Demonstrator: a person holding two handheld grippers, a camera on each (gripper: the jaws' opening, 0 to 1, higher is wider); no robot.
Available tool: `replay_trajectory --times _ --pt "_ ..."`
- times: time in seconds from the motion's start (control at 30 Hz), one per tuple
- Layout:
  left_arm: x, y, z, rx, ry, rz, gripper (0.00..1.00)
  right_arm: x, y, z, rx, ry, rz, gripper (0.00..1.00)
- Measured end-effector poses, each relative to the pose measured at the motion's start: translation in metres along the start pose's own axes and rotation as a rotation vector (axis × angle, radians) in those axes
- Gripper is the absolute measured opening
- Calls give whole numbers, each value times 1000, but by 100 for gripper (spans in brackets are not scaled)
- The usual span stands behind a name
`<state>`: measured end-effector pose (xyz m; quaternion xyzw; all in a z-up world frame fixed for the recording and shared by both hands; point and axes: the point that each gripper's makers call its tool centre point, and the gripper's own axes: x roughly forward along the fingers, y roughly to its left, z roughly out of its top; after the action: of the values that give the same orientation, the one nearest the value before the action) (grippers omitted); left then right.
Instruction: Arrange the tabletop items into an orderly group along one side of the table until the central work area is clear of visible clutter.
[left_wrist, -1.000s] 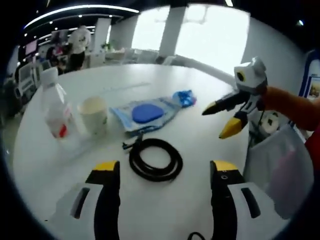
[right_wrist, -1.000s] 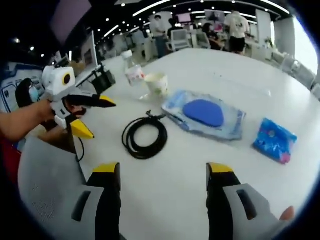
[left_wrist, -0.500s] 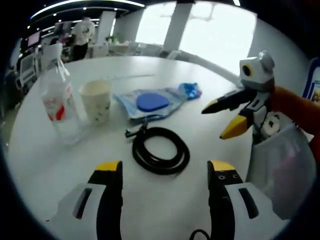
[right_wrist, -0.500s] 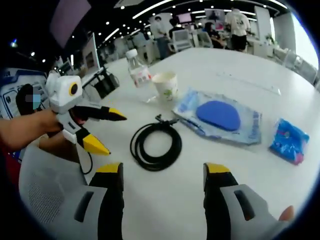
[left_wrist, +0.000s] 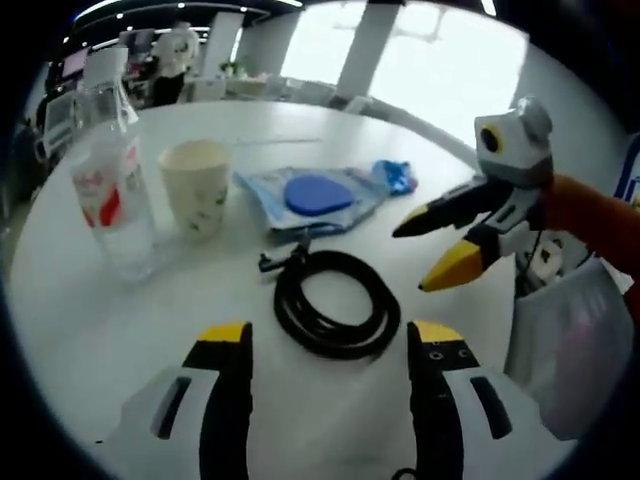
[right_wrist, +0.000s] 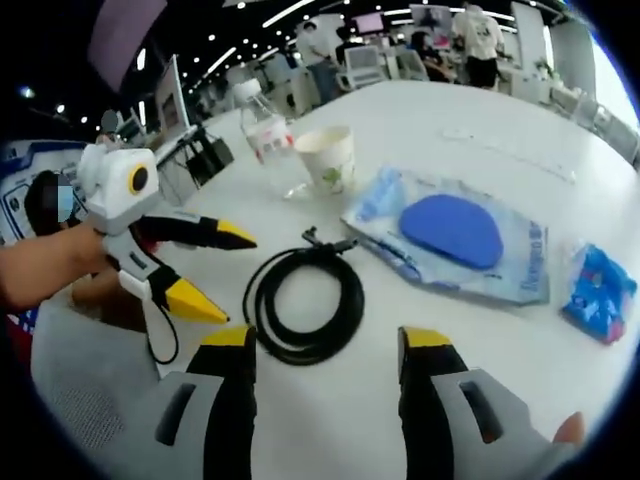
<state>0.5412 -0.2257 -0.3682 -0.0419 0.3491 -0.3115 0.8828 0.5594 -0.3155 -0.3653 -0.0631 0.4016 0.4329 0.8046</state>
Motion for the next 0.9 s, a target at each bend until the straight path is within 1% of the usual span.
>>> replay_trajectory --times 0.13,0.3,0.57,0.63,0.77,0.83,0.9 --pt "7 2 2 -7 6 4 58 6 -3 1 5 7 2 55" --pt "13 4 3 -10 8 9 53 13 -7 4 11 11 2 52" --pt "22 3 2 0 23 10 48 25 -4 6 0 21 6 48" --pt "25 5 2 7 30 16 46 27 -5 6 -15 28 -4 46" --pt "28 5 3 24 44 27 43 31 -5 6 -10 31 -15 42" --pt "29 5 3 27 42 30 41 33 -8 7 -21 31 -30 39" --pt "31 5 2 29 50 30 40 34 -8 7 -22 31 -34 39"
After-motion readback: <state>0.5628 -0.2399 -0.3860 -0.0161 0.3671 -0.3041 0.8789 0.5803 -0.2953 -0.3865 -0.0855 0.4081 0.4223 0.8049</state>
